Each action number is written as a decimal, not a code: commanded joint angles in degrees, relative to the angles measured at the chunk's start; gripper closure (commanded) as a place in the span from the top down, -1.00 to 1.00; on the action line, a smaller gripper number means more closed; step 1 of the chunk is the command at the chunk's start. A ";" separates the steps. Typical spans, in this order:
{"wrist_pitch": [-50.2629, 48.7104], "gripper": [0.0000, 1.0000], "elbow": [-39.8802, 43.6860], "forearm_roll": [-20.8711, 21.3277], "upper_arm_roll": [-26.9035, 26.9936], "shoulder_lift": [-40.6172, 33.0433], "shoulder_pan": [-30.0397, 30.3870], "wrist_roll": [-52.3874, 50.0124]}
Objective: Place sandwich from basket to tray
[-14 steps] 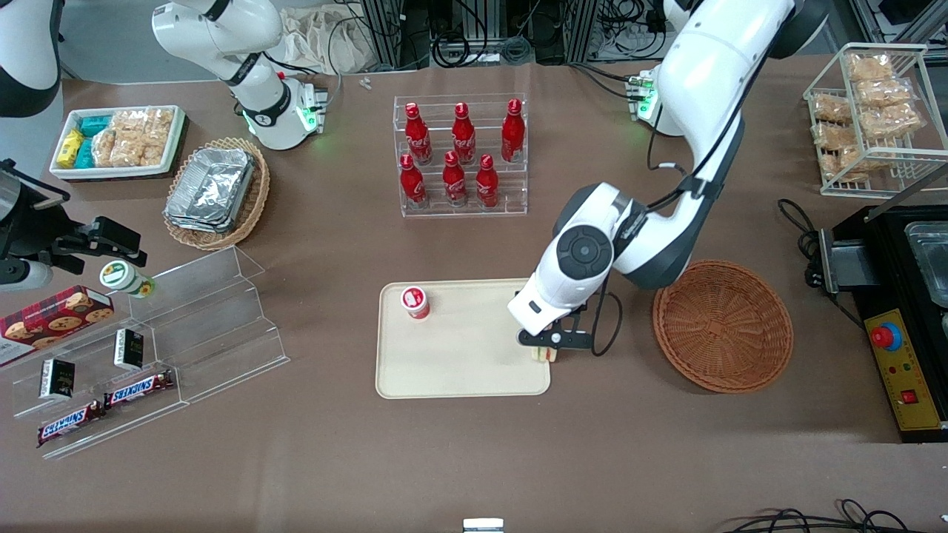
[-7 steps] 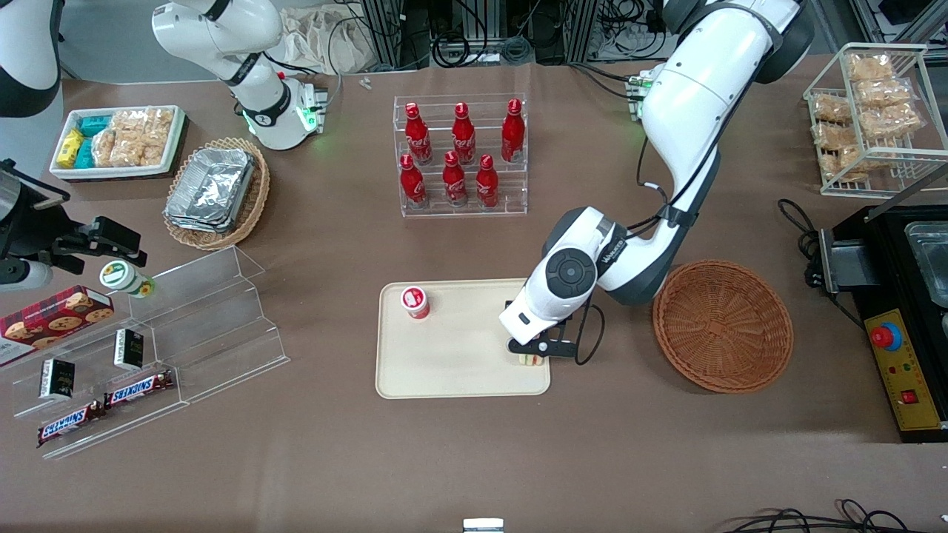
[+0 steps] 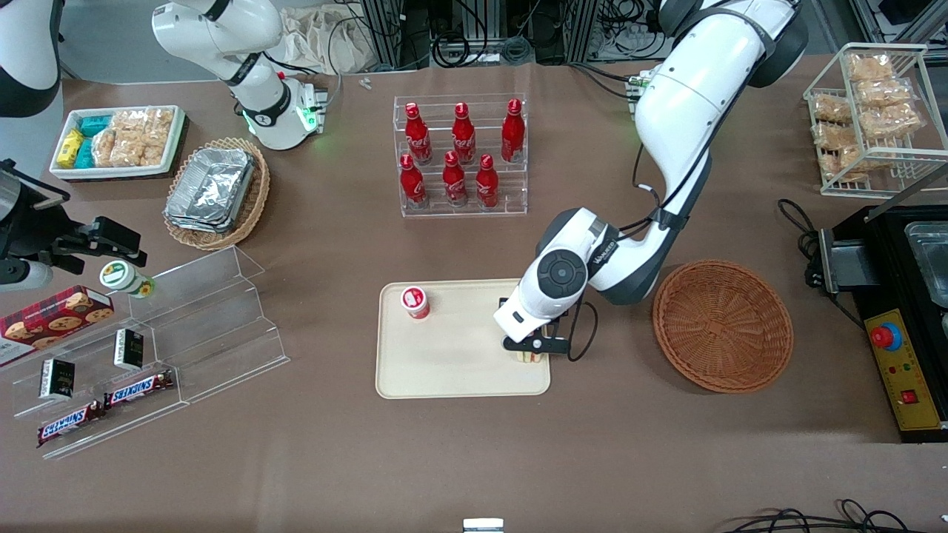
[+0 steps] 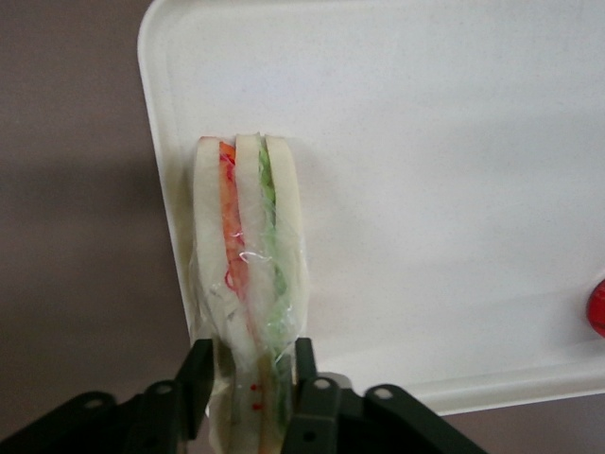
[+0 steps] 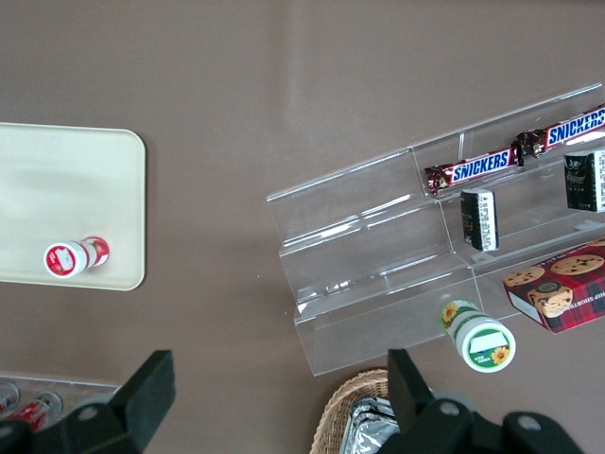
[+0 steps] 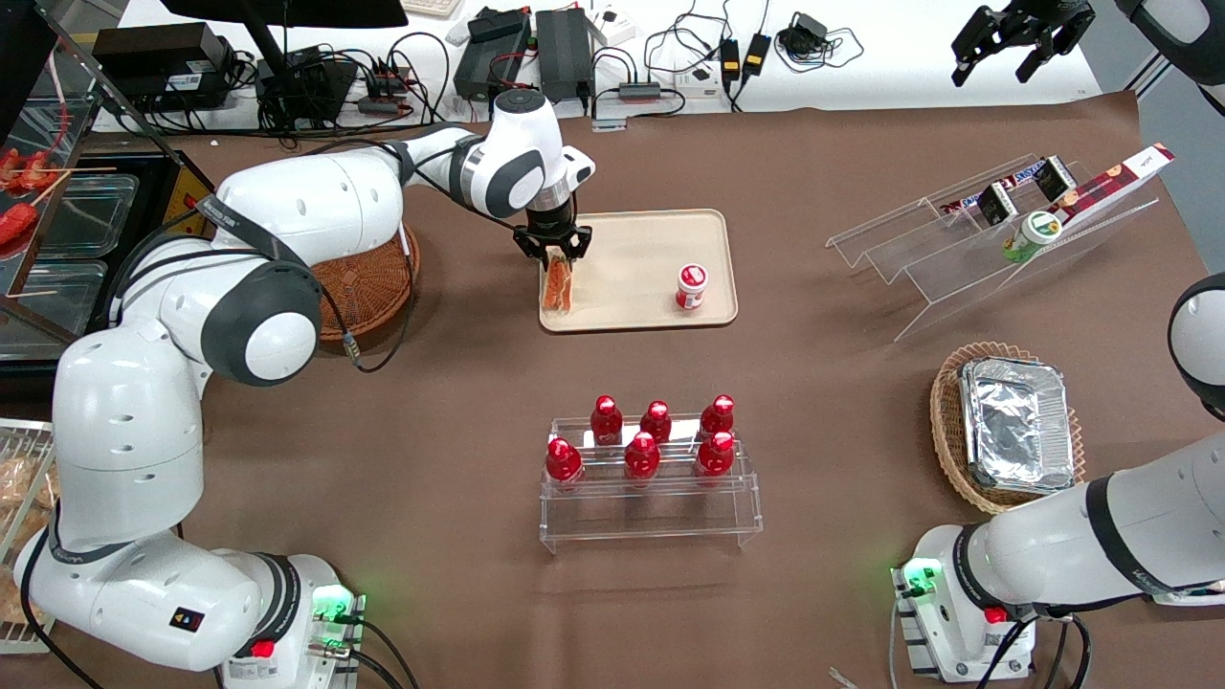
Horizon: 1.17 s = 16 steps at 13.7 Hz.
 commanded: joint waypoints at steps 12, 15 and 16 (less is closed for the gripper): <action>-22.12 0.98 1.02 -0.98 0.27 -14.41 9.29 10.02; -28.65 0.98 1.02 -0.29 0.44 -19.34 14.05 17.05; -29.61 0.98 1.02 -0.02 0.70 -20.57 15.01 18.20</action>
